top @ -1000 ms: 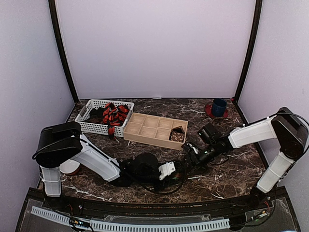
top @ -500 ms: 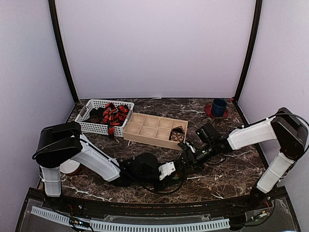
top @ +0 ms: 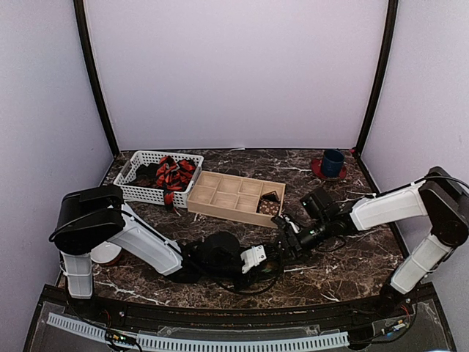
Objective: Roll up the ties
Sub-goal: Pick up the tie from the center of the board.
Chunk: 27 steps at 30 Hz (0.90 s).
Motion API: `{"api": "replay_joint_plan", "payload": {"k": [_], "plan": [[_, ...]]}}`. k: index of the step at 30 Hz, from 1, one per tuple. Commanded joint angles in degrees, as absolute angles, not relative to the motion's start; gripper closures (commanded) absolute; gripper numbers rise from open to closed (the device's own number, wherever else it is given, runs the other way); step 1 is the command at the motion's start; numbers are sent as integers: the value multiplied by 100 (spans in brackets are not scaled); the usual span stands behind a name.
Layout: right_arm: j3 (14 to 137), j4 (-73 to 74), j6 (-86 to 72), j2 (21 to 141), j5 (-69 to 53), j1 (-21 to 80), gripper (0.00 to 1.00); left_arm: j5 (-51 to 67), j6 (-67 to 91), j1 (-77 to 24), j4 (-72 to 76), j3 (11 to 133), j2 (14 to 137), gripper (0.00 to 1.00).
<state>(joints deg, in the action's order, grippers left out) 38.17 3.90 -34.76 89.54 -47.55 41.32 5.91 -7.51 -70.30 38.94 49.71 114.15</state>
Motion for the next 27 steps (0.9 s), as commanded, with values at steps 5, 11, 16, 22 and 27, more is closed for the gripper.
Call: {"api": "replay_joint_plan", "payload": {"k": [5, 11, 16, 22, 27], "plan": [[4166, 683, -3118, 9290, -4540, 4476, 39, 662, -747, -7075, 2848, 4704, 11567, 67], [4014, 774, -3152, 9178, -4400, 4480, 77, 610, -691, -7071, 2850, 4716, 11558, 67], [4010, 746, -3322, 8896, -4329, 4482, 100, 434, -576, -7075, 2797, 4804, 11489, 53], [4409, 1163, -3462, 8651, -3967, 4477, 100, -87, -374, -7070, 2791, 4741, 11005, 14], [5172, 2311, -2910, 8539, -3465, 4478, 100, -511, -126, -7066, 2783, 4479, 10275, 1]]}}
